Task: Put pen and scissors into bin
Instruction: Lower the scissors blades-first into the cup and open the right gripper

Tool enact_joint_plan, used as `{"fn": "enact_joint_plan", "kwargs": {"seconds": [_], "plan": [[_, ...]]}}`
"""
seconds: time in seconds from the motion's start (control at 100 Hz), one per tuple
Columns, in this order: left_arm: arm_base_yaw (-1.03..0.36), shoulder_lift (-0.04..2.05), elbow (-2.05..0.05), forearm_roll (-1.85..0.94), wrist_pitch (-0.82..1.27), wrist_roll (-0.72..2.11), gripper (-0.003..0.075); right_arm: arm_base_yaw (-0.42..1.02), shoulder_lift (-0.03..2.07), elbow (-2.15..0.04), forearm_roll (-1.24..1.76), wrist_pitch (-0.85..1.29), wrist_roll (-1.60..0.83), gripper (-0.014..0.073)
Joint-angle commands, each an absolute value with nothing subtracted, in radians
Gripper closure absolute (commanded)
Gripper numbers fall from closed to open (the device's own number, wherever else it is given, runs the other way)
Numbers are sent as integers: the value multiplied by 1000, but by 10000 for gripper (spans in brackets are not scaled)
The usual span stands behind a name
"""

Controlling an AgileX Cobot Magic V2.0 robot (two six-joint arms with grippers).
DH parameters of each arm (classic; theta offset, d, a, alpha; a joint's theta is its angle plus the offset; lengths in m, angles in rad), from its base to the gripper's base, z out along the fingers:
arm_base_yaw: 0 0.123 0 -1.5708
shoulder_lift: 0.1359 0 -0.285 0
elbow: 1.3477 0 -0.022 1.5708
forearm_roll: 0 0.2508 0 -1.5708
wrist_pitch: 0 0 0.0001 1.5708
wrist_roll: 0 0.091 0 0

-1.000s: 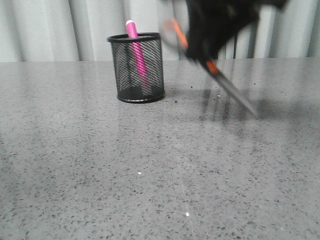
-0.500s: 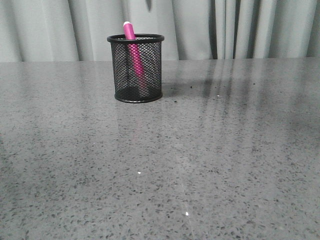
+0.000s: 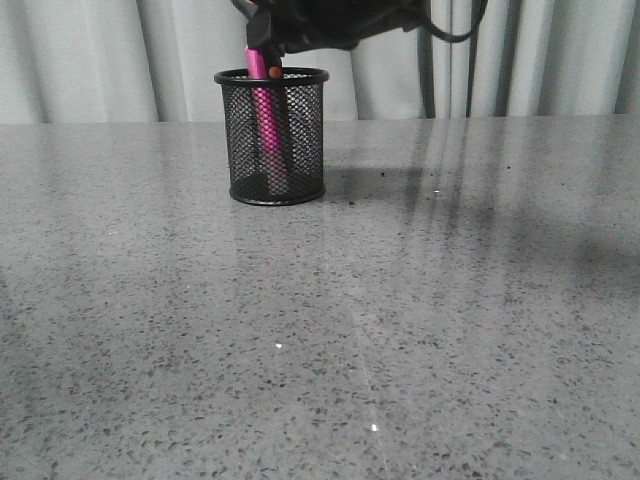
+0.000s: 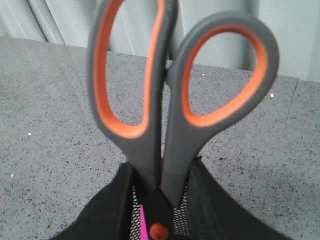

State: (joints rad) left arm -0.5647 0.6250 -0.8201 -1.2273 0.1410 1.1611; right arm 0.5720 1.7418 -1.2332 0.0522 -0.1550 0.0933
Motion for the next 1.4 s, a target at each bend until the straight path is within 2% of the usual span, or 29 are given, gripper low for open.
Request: {"fn": "enact_joint_plan", "kwargs": {"seconds": [0.0, 0.12, 0.19, 0.38, 0.43, 0.49, 0.6, 0.67, 0.74, 0.77, 0.82, 0.83, 0.89, 1.06, 1.39], "plan": [[-571, 626, -844, -1242, 128, 1158, 430, 571, 1692, -1253, 75, -263, 90, 653], [-571, 626, -844, -1242, 128, 1158, 430, 571, 1690, -1253, 75, -257, 90, 634], [-571, 626, -844, -1242, 128, 1158, 430, 571, 1690, -1253, 77, -260, 90, 567], [-571, 626, -844, -1242, 132, 1158, 430, 571, 1686, -1253, 77, -270, 90, 193], [-571, 626, -844, -1242, 132, 1158, 430, 571, 1680, -1253, 77, -276, 90, 135], [-571, 626, -844, -1242, 126, 1158, 430, 571, 1659, -1253, 77, -287, 90, 113], [-571, 626, -844, -1238, 118, 1158, 447, 571, 1599, -1253, 77, -304, 90, 134], [-571, 626, -844, -1234, 118, 1158, 497, 571, 1543, -1253, 77, -284, 90, 208], [-571, 626, -833, -1225, 110, 1158, 589, 571, 1475, -1253, 77, -234, 90, 363], [-571, 626, -825, -1219, 99, 1158, 645, 571, 1444, -1253, 72, -204, 90, 453], [-571, 622, -802, -1209, 80, 1158, 724, 571, 1390, -1253, 46, -141, 90, 662], [-571, 622, -797, -1206, 71, 1158, 735, 571, 1374, -1253, 33, -120, 90, 671], [-571, 602, -749, -1197, 35, 1158, 739, 571, 1309, -1245, -13, -31, 77, 645], [-571, 492, -584, -1197, -37, 1158, 739, 571, 1042, -1097, -152, 175, 77, 644], [-571, 240, -355, -1214, -26, 1158, 739, 571, 264, -651, -232, 543, 77, 644]]}}
